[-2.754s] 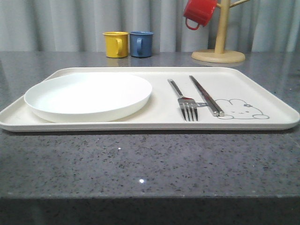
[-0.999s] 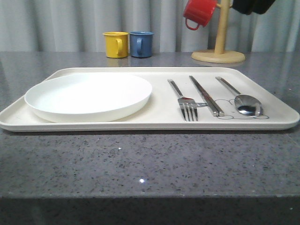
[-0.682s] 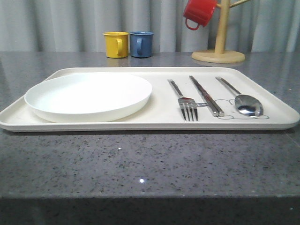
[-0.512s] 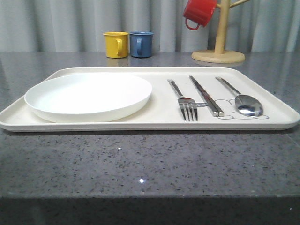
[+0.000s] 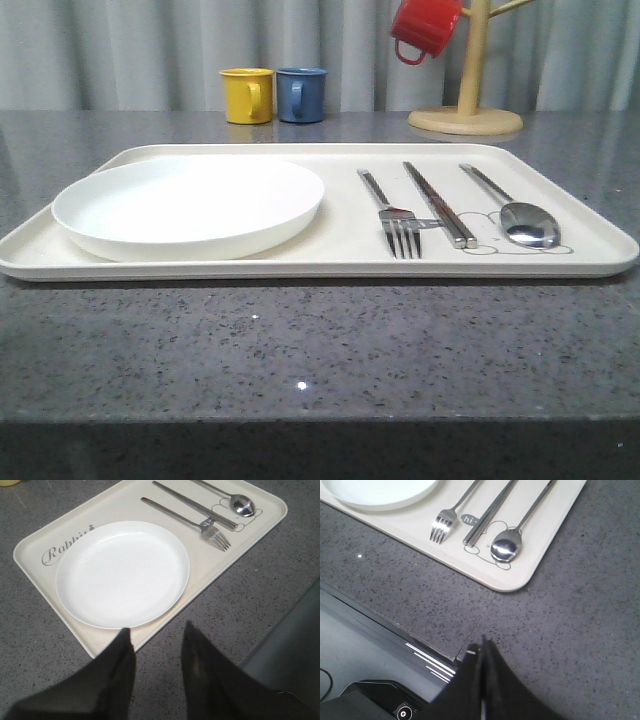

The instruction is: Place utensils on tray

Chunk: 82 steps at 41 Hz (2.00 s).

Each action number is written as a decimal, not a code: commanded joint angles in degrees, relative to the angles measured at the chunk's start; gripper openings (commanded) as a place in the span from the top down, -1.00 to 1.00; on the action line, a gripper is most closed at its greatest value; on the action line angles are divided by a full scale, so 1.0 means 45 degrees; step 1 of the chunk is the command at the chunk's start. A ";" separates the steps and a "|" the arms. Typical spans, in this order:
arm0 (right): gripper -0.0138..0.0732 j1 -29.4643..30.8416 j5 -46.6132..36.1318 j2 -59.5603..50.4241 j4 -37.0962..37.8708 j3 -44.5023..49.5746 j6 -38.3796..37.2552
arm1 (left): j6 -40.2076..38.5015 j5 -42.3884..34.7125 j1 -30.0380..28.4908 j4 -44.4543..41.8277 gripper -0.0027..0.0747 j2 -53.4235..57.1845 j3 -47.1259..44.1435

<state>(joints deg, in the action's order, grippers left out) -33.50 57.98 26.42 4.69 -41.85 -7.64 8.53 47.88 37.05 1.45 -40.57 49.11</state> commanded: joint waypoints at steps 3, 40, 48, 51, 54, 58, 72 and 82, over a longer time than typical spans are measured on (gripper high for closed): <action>0.84 -0.0010 -0.0930 0.0038 0.0187 -0.0259 0.0123 | -0.0104 -0.0901 0.0094 0.0092 0.95 0.0045 0.0299; 0.84 -0.0010 -0.0951 0.0038 0.0187 -0.0259 0.0123 | -0.0050 -0.6634 -0.6270 -0.0625 0.98 0.6828 -0.6202; 0.84 -0.0010 -0.0951 0.0038 0.0187 -0.0259 0.0123 | -0.0050 -0.8691 -0.7535 -0.0480 0.98 0.8839 -0.8993; 0.84 -0.0010 -0.0951 0.0038 0.0187 -0.0259 0.0123 | -0.0050 -0.9465 -0.7766 -0.0472 0.98 0.9341 -0.9704; 0.84 -0.0010 -0.0951 0.0038 0.0187 -0.0259 0.0123 | -0.0050 -1.0282 -0.7868 -0.0392 0.98 0.9385 -1.0348; 0.84 -0.0010 -0.0951 0.0038 0.0187 -0.0259 0.0123 | -0.0050 -1.0906 -0.7894 -0.0322 0.98 0.9383 -1.0840; 0.84 -0.0010 -0.0958 0.0038 0.0187 -0.0259 0.0123 | -0.0050 -1.0923 -0.7707 -0.0322 0.98 0.9405 -1.0995; 0.84 -0.0010 -0.0958 0.0038 0.0187 -0.0259 0.0123 | -0.0050 -1.0923 -0.7707 -0.0322 0.98 0.9405 -1.0995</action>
<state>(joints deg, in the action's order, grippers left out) -33.50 57.54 26.27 4.69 -41.81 -7.64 8.53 4.05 1.97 -0.59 0.39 -0.51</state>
